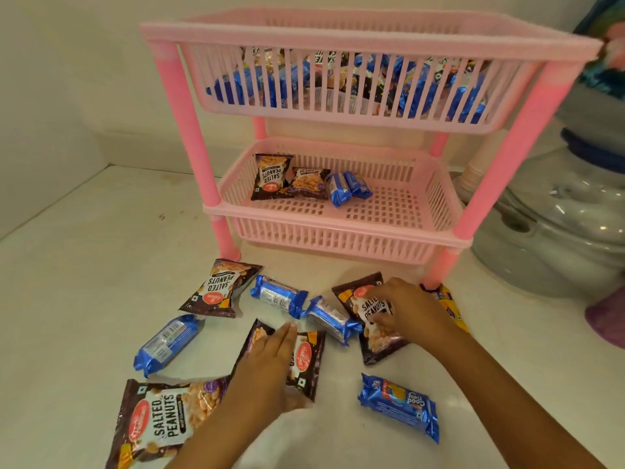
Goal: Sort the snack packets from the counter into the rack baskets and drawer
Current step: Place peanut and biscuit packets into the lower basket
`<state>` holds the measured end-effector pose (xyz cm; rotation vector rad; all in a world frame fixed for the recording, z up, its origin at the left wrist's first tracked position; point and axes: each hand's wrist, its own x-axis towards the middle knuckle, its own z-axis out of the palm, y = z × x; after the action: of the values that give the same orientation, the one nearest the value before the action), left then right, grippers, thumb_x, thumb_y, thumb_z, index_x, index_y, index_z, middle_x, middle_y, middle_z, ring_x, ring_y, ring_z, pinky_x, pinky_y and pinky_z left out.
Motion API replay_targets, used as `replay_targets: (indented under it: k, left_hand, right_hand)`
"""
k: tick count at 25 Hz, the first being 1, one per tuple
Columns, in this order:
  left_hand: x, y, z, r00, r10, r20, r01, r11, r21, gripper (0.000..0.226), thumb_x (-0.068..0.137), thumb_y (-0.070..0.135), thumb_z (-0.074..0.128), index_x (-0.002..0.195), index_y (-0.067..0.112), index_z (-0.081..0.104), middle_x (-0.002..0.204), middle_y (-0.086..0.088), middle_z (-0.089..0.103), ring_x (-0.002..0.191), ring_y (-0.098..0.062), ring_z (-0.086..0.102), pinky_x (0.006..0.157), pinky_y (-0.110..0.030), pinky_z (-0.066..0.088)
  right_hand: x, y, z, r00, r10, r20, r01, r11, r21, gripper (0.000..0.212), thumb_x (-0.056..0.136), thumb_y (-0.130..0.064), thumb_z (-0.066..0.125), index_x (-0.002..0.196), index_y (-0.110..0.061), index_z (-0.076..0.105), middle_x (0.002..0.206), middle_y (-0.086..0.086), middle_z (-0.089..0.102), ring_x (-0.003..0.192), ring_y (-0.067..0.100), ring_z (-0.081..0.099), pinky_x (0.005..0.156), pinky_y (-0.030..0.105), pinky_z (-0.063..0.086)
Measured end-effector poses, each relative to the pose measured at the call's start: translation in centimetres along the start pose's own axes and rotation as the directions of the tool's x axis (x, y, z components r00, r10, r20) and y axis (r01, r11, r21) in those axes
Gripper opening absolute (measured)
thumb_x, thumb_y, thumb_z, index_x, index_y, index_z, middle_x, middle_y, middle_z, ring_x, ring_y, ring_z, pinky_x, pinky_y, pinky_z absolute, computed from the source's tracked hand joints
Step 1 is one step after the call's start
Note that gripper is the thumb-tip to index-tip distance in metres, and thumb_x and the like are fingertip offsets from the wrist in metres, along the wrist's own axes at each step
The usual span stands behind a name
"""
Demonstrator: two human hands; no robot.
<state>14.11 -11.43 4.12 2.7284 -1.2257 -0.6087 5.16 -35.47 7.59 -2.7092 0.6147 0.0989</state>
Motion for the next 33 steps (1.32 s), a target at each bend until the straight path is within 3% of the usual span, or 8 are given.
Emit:
replay_targets:
  k: [3,6,12,20,23,27,30,33]
  left_hand:
    - [0.5,-1.5,-1.2,0.987,0.152,0.044,-0.157,0.973,0.171,0.108,0.074,0.055,0.064,0.146,0.029,-0.013,0.159,0.005,-0.008,0.147,-0.021,-0.003,0.119,-0.042,0.010]
    - [1.2,-2.1,-0.6,0.974,0.223,0.028,-0.223,0.943,0.248,0.100,0.080,0.064,0.048,0.141,0.030,-0.024,0.157,0.002,-0.017,0.145,-0.026,-0.015,0.116,-0.053,0.001]
    - [1.5,-3.2,1.2,0.970,0.239,-0.047,-0.227,0.956,0.184,0.097,0.082,0.063,0.045,0.128,0.036,-0.035,0.158,0.008,-0.012,0.146,-0.022,-0.005,0.115,-0.053,0.018]
    - [1.0,-2.0,2.2,0.928,0.173,-0.330,-0.166,0.985,0.048,0.069,0.092,0.046,0.040,0.145,0.040,-0.003,0.153,0.005,0.020,0.139,-0.017,0.020,0.107,-0.031,0.036]
    - [0.6,-1.6,2.0,0.885,0.066,-0.460,-0.164,0.971,-0.175,0.063,0.095,0.040,0.037,0.142,0.041,-0.006,0.140,0.003,0.041,0.124,-0.013,0.038,0.093,-0.025,0.043]
    - [0.7,-1.0,0.4,0.854,-0.104,-0.509,-0.172,0.868,-0.465,0.050,0.096,0.035,0.036,0.132,0.043,0.002,0.119,-0.001,0.055,0.105,-0.010,0.047,0.077,-0.019,0.038]
    - [0.7,-0.3,-1.6,0.793,-0.071,-0.605,-0.270,0.849,-0.454,0.048,0.094,0.037,0.036,0.133,0.047,0.009,0.110,0.011,0.049,0.101,-0.004,0.044,0.076,-0.017,0.035]
    - [2.0,-0.2,-5.3,0.670,0.025,-0.742,-0.410,0.846,-0.342,0.044,0.096,0.039,0.034,0.136,0.048,0.018,0.109,0.013,0.048,0.101,-0.005,0.044,0.082,-0.021,0.037]
  right_hand:
    - [-0.4,-0.6,1.2,0.997,0.001,0.079,-0.005,0.999,0.054,0.068,0.076,-0.050,0.067,0.137,-0.040,0.038,0.148,-0.003,0.032,0.125,0.019,0.046,0.099,0.032,0.042]
    - [-0.9,-1.5,4.6,0.995,0.044,0.093,-0.030,0.989,-0.147,0.090,0.072,-0.061,0.064,0.145,-0.039,0.016,0.158,-0.002,0.005,0.139,0.029,0.026,0.113,0.046,0.028]
    - [-0.9,-1.2,6.6,0.995,0.094,-0.015,-0.095,0.983,-0.155,0.075,0.083,-0.056,0.051,0.145,-0.042,0.012,0.159,-0.004,-0.003,0.136,0.031,0.025,0.104,0.051,0.033]
    - [-1.5,-1.8,7.7,0.969,0.136,-0.209,-0.176,0.966,-0.189,0.058,0.095,-0.031,0.042,0.145,-0.041,0.013,0.159,0.000,0.005,0.123,0.030,0.039,0.097,0.043,0.040]
    - [-1.7,-1.3,6.8,0.967,0.096,-0.235,-0.115,0.991,-0.071,0.053,0.096,-0.023,0.042,0.143,-0.042,0.024,0.158,-0.004,0.013,0.120,0.026,0.044,0.096,0.036,0.044]
    - [-2.3,-1.0,5.3,0.958,0.083,-0.274,0.003,0.954,0.299,0.049,0.096,-0.008,0.042,0.139,-0.031,0.040,0.154,-0.002,0.027,0.132,0.020,0.040,0.104,0.025,0.038]
    - [-2.9,-2.3,3.6,0.896,0.017,-0.444,0.209,0.865,0.456,0.051,0.093,-0.002,0.049,0.135,-0.030,0.042,0.147,-0.004,0.038,0.134,0.011,0.038,0.102,0.007,0.031]
    - [-2.5,-4.0,0.1,0.789,-0.006,-0.615,0.408,0.753,0.517,0.053,0.092,-0.005,0.053,0.129,-0.042,0.044,0.146,-0.012,0.039,0.132,-0.004,0.037,0.091,-0.004,0.033]
